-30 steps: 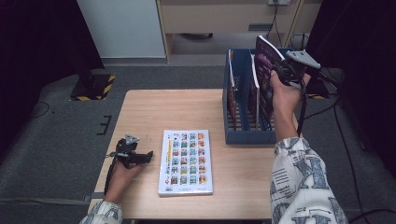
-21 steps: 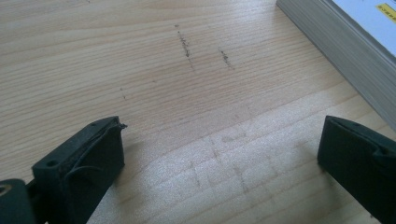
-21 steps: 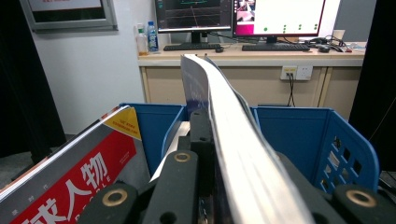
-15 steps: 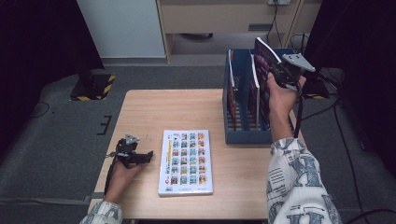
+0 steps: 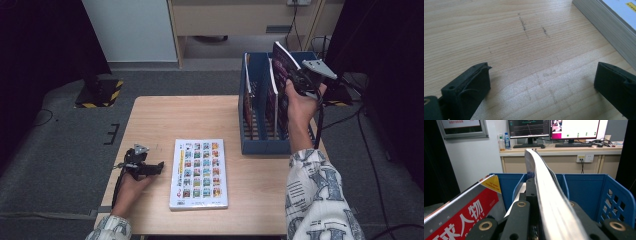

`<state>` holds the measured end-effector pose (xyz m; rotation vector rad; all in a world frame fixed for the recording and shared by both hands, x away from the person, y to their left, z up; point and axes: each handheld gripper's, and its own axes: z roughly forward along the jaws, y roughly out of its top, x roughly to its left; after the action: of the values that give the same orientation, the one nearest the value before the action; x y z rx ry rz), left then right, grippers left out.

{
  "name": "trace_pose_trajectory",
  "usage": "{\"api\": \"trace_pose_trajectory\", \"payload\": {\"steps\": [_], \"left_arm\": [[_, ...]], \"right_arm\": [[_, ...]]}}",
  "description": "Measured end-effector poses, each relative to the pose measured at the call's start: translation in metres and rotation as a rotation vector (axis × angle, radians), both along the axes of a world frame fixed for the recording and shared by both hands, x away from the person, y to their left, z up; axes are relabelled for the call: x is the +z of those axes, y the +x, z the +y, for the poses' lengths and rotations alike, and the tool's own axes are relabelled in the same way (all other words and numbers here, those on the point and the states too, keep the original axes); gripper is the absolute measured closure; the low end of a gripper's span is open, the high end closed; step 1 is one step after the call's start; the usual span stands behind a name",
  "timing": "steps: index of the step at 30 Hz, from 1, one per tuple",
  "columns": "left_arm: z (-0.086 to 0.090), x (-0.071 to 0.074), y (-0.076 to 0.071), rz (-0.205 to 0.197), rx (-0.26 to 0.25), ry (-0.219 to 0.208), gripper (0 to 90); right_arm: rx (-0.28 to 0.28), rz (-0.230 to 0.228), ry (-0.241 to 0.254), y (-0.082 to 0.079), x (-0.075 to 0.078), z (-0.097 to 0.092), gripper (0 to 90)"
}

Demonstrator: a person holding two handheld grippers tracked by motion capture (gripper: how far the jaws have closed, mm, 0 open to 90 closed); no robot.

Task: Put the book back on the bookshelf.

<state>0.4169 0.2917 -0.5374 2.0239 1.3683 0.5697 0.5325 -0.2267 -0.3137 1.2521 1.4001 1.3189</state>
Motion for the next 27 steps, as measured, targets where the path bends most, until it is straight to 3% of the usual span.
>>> {"api": "trace_pose_trajectory", "payload": {"steps": [27], "left_arm": [[0.0, 0.0, 0.0, 0.004, 0.001, 0.004, 0.0]], "right_arm": [[-0.015, 0.015, 0.02, 0.003, -0.032, -0.002, 83.5]]}}
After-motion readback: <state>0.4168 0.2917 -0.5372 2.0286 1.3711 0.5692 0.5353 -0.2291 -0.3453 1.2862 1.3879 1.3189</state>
